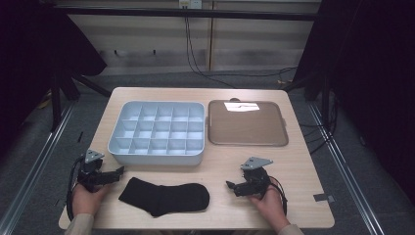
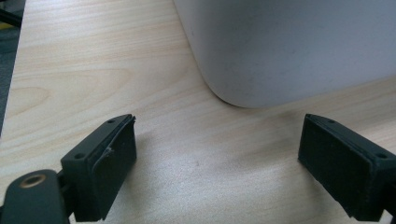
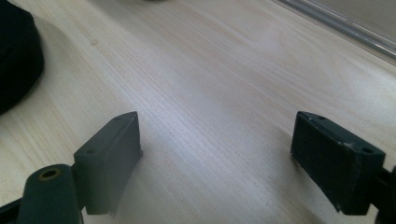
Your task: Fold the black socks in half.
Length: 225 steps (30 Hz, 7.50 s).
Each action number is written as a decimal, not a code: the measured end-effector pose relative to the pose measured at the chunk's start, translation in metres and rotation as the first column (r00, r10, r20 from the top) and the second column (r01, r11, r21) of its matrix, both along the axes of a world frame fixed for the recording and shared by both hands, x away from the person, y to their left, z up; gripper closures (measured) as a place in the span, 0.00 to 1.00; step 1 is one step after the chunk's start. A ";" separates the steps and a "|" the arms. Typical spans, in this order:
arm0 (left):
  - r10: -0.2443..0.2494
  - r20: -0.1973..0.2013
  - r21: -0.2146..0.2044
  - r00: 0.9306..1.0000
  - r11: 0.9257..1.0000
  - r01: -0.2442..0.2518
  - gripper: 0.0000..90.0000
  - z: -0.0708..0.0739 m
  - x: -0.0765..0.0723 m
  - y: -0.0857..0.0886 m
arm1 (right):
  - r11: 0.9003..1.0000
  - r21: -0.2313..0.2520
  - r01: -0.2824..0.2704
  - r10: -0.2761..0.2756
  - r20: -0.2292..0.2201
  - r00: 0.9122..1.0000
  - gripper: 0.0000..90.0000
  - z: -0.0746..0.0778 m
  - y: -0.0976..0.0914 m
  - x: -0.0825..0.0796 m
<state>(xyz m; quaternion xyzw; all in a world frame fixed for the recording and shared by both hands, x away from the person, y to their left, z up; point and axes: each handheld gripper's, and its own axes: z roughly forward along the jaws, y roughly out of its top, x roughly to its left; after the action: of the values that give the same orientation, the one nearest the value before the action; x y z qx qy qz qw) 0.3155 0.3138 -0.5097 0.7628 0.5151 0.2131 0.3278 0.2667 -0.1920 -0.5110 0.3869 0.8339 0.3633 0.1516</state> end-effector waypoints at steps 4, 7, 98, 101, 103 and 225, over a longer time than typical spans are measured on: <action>0.000 0.000 0.000 1.000 1.000 0.000 0.12 0.000 0.000 0.000 | 1.000 0.000 0.000 0.000 0.001 1.000 0.17 0.000 0.000 0.000; 0.000 0.000 -0.001 1.000 1.000 0.000 0.12 0.000 0.000 0.000 | 1.000 0.000 0.000 0.000 0.001 1.000 0.17 0.000 0.000 0.000; -0.111 -0.473 0.010 0.874 0.991 0.132 0.83 0.043 -0.039 -0.054 | 0.906 0.015 -0.423 0.422 -0.090 0.902 1.00 0.017 0.067 -0.026; -0.119 -0.487 -0.003 0.865 0.991 0.135 0.88 0.043 -0.038 -0.054 | 0.904 0.013 -0.427 0.426 -0.096 0.900 1.00 0.015 0.068 -0.026; -0.116 -0.489 -0.009 0.865 0.992 0.128 0.89 0.043 -0.038 -0.053 | 0.902 0.007 -0.431 0.429 -0.098 0.898 1.00 0.015 0.069 -0.026; -0.398 -0.511 -0.132 0.762 0.912 0.388 0.92 0.119 -0.043 -0.161 | 0.928 0.082 -0.364 0.371 -0.126 0.920 1.00 0.012 0.091 -0.026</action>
<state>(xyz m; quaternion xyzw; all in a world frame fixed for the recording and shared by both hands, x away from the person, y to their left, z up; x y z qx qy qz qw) 0.2722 0.1525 -0.3910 0.8791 0.4157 -0.0827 0.2181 0.2403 -0.1009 -0.4994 0.2522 0.8895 0.3809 0.0110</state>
